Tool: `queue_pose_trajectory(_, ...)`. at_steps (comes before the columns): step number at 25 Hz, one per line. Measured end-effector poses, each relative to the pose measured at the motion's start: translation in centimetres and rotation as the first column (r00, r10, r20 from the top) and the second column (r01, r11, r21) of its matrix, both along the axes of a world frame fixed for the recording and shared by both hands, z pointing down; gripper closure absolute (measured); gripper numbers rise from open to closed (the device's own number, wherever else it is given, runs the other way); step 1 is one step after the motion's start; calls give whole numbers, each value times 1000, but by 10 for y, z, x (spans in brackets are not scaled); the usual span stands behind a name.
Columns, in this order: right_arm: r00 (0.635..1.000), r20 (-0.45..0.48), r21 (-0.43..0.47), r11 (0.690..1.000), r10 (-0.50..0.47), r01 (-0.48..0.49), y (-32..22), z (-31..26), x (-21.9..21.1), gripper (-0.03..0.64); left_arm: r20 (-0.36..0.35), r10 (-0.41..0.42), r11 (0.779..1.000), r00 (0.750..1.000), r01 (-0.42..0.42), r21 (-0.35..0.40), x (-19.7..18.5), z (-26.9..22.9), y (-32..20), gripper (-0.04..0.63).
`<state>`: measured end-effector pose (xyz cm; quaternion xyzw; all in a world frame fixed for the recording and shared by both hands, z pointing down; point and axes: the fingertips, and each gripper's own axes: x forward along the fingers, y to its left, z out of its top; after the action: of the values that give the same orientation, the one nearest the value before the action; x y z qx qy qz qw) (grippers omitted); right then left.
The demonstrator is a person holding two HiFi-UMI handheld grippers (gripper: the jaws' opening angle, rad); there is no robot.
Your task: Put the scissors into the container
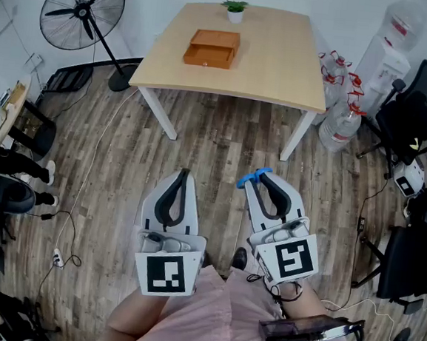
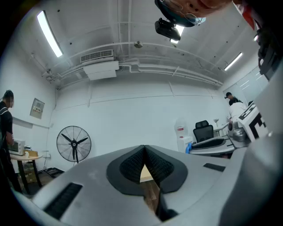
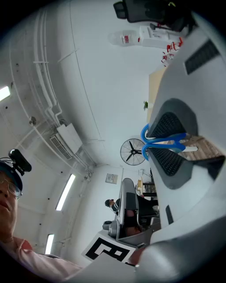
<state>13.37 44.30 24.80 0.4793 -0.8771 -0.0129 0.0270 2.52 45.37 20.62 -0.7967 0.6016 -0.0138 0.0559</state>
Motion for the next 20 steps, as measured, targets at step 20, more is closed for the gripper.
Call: queue_pose_trajectory(20, 997, 59, -10, 998, -54, 55, -21, 9, 38, 543, 36, -95, 994, 995, 97, -54, 14, 23, -7, 591)
